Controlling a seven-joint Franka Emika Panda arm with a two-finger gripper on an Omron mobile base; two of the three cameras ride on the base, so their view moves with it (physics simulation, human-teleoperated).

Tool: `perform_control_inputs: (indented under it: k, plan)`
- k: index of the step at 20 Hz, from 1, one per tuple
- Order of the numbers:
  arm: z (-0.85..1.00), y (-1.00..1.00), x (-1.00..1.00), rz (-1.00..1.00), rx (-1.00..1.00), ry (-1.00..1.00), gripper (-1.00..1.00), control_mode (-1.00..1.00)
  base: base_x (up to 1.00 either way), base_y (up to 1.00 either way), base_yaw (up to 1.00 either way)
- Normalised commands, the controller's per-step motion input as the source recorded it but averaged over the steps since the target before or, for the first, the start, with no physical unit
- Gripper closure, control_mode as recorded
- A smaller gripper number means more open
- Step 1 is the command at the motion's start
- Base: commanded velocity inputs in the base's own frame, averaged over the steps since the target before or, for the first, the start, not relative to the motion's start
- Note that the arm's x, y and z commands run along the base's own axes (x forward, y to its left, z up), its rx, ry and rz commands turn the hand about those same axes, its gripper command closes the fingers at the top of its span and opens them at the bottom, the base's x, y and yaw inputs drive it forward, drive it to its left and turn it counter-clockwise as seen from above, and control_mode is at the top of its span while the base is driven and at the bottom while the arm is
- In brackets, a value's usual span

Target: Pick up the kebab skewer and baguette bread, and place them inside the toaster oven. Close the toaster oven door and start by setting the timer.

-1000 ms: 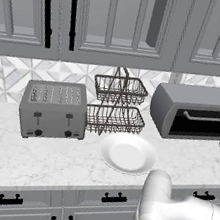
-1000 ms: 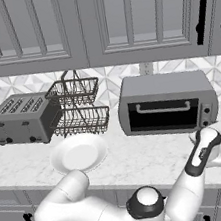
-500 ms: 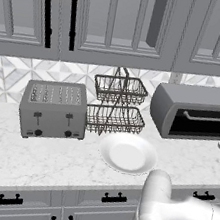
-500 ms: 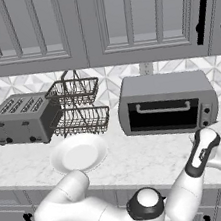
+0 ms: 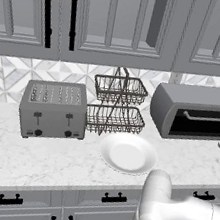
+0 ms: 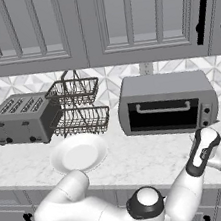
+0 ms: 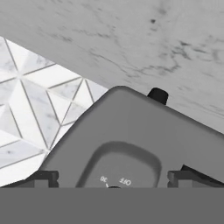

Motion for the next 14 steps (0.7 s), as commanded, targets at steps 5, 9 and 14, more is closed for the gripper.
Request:
perform_control_inputs:
  k: [5,9,14]
  plan:
    - [0.18,0.0,0.0,0.0,0.0,0.0,-1.0,-1.0,0.0,0.0,0.0]
    - [0.14,0.0,0.0,-0.01,0.0,0.0,-1.0,-1.0,0.0,0.0,0.0]
    - [-0.03,0.0,0.0,-0.02,0.0,0.0,-1.0,-1.0,0.0,0.0,0.0]
